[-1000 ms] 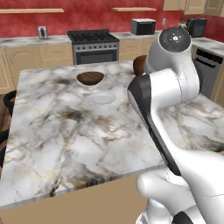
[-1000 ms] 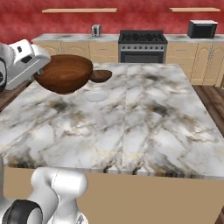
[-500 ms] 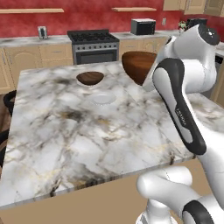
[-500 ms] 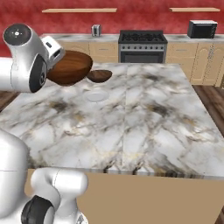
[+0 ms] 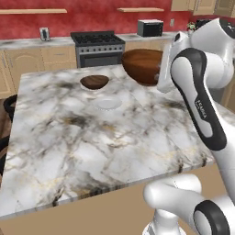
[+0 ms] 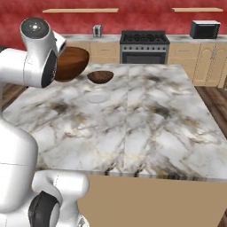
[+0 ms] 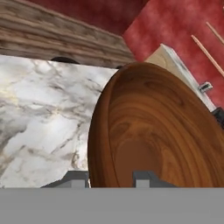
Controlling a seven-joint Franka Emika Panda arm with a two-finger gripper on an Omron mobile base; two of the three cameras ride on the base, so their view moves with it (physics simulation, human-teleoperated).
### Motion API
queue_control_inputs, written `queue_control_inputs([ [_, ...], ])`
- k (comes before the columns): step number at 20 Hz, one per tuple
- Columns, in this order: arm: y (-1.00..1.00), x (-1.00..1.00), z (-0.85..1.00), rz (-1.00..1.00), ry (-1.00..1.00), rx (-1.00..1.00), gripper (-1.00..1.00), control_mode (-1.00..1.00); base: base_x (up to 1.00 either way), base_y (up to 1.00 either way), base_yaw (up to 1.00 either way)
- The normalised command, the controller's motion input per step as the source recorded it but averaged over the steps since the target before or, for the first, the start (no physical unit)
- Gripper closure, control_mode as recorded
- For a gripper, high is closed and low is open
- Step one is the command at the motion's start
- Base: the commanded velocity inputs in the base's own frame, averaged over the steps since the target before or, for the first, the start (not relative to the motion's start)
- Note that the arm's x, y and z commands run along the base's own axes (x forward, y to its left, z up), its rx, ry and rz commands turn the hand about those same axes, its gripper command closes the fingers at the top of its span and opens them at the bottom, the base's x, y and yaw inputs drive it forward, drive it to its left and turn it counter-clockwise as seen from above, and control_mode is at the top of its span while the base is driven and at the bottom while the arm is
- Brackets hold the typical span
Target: Move the bowls from the cabinet to the plates on the dining table.
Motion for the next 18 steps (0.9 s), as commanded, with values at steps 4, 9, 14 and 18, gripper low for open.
queue_control_inputs([
  [4, -0.16, 0.1, 0.0, 0.24, -0.1, -0.16, 1.0, -1.0, 0.0, 0.0, 0.0],
  [9, -0.27, 0.1, -0.03, 0.32, -0.06, -0.05, 1.0, -1.0, 0.0, 0.0, 0.0],
  [14, -0.11, 0.17, -0.03, 0.21, 0.0, -0.05, 1.0, -1.0, 0.0, 0.0, 0.0],
  [18, 0.0, 0.01, 0.0, 0.02, 0.01, -0.07, 1.0, -1.0, 0.0, 0.0, 0.0],
])
